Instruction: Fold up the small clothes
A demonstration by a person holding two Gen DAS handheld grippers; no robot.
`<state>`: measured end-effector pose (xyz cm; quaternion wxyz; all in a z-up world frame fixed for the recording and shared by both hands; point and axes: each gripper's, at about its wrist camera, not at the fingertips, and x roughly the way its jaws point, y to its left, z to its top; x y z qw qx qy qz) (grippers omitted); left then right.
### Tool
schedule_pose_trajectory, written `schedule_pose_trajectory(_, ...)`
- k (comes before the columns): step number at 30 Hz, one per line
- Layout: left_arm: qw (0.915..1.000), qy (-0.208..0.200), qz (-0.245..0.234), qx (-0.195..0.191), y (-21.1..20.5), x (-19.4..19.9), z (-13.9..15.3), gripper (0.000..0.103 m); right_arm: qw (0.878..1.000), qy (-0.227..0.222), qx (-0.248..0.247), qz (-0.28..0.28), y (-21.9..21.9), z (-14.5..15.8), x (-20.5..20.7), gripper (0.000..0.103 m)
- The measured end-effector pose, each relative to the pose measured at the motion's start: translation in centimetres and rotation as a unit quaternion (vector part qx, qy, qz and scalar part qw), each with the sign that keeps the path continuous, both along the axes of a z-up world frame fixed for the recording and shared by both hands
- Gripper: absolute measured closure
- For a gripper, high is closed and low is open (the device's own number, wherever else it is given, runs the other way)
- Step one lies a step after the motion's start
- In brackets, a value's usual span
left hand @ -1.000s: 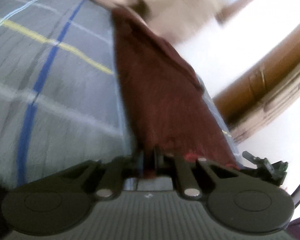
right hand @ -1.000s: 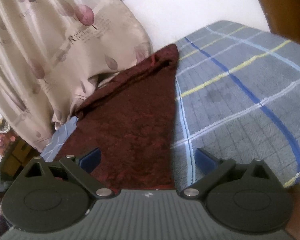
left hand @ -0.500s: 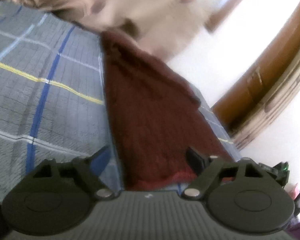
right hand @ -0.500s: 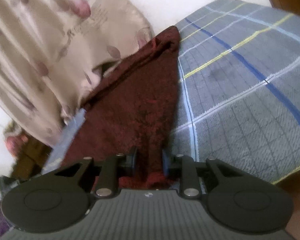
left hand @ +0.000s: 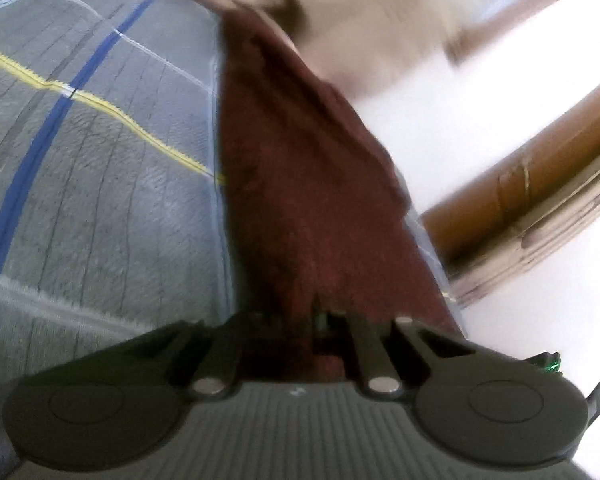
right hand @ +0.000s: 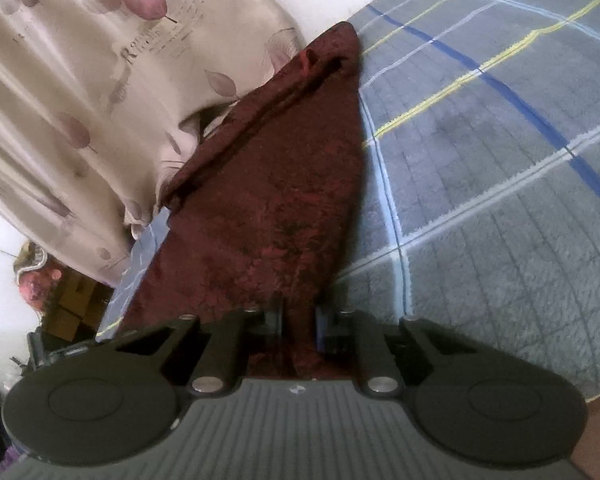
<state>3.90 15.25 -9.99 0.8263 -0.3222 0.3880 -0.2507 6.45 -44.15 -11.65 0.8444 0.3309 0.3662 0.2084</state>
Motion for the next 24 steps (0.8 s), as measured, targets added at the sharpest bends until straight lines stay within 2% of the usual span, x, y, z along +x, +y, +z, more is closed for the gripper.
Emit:
schedule_pose_trajectory(2, 0.9999, -0.006, 0.002, -0.014, 0.2, -0.8, 0.4, 0.095, 1.0, -0.004, 0.016, -0.009, -0.7, 0.1, -0.5, 0.084)
schedule_pose_trajectory(4, 0.9993, -0.017, 0.002, -0.033, 0.4, -1.2, 1.2, 0.095, 0.998, -0.01, 0.06, -0.022, -1.6, 0.4, -1.0, 0.085)
schedule_pose_trajectory(6, 0.999, -0.031, 0.002, -0.033, 0.9, -1.8, 1.9, 0.095, 0.995, -0.023, 0.093, -0.029, -2.3, 1.1, -1.5, 0.085)
schedule_pose_trajectory(8, 0.9992, -0.026, 0.001, -0.03, 1.2, -2.2, 1.7, 0.095, 0.994, -0.032, 0.1, -0.031, -2.7, 1.5, -2.0, 0.087)
schedule_pose_trajectory(9, 0.9996, -0.023, -0.001, -0.017, 1.0, -2.0, 1.5, 0.095, 0.994, -0.03, 0.096, -0.033, -2.9, 1.4, -2.2, 0.087)
schedule_pose_trajectory(13, 0.9996, -0.022, -0.016, 0.007, 0.6, -1.5, 1.4, 0.092, 0.996, 0.008, 0.08, -0.044, -3.7, -1.0, -2.1, 0.088)
schedule_pose_trajectory(14, 0.9995, -0.023, -0.015, 0.012, 0.6, -1.3, 1.5, 0.086, 0.996, 0.009, 0.073, -0.044, -3.7, -1.3, -2.1, 0.088)
schedule_pose_trajectory(15, 0.9995, -0.02, -0.019, 0.013, 0.5, -1.1, 1.5, 0.067, 0.996, 0.004, 0.073, -0.041, -3.8, -1.3, -2.0, 0.084)
schedule_pose_trajectory(16, 0.9994, -0.015, -0.027, 0.014, 0.5, -0.8, 1.4, 0.054, 0.996, 0.001, 0.085, -0.038, -3.9, -1.3, -2.0, 0.083)
schedule_pose_trajectory(17, 0.999, -0.023, -0.039, 0.005, 0.3, -0.7, 1.5, 0.039, 0.995, -0.001, 0.089, -0.036, -3.8, -1.3, -1.9, 0.073)
schedule_pose_trajectory(18, 0.9984, -0.031, -0.047, 0.003, -0.1, -0.7, 1.6, 0.026, 0.996, -0.002, 0.085, -0.034, -3.6, -1.1, -1.8, 0.052)
schedule_pose_trajectory(19, 0.9977, -0.036, -0.057, 0.008, -0.6, -0.5, 1.8, 0.024, 0.996, -0.004, 0.083, -0.032, -3.5, -1.0, -1.6, 0.045)
schedule_pose_trajectory(20, 0.9968, -0.043, -0.064, 0.02, -1.2, -0.4, 1.9, 0.024, 0.995, -0.007, 0.093, -0.025, -3.3, -0.9, -1.3, 0.034)
schedule_pose_trajectory(21, 0.9964, -0.047, -0.066, 0.027, -1.5, -0.3, 1.9, 0.024, 0.995, -0.007, 0.098, -0.019, -3.1, -0.8, -1.0, 0.029)
schedule_pose_trajectory(22, 0.9966, -0.05, -0.06, 0.025, -1.7, -0.2, 1.8, 0.025, 0.995, -0.007, 0.093, -0.017, -2.8, -0.7, -0.7, 0.029)
schedule_pose_trajectory(23, 0.9974, -0.048, -0.048, 0.023, -1.8, -0.2, 1.7, 0.038, 0.997, -0.009, 0.077, -0.011, -2.3, -0.3, -0.5, 0.029)
schedule_pose_trajectory(24, 0.9982, -0.038, -0.038, 0.026, -1.8, 0.0, 1.5, 0.08, 0.998, -0.013, 0.062, -0.004, -1.8, 0.0, -0.3, 0.032)
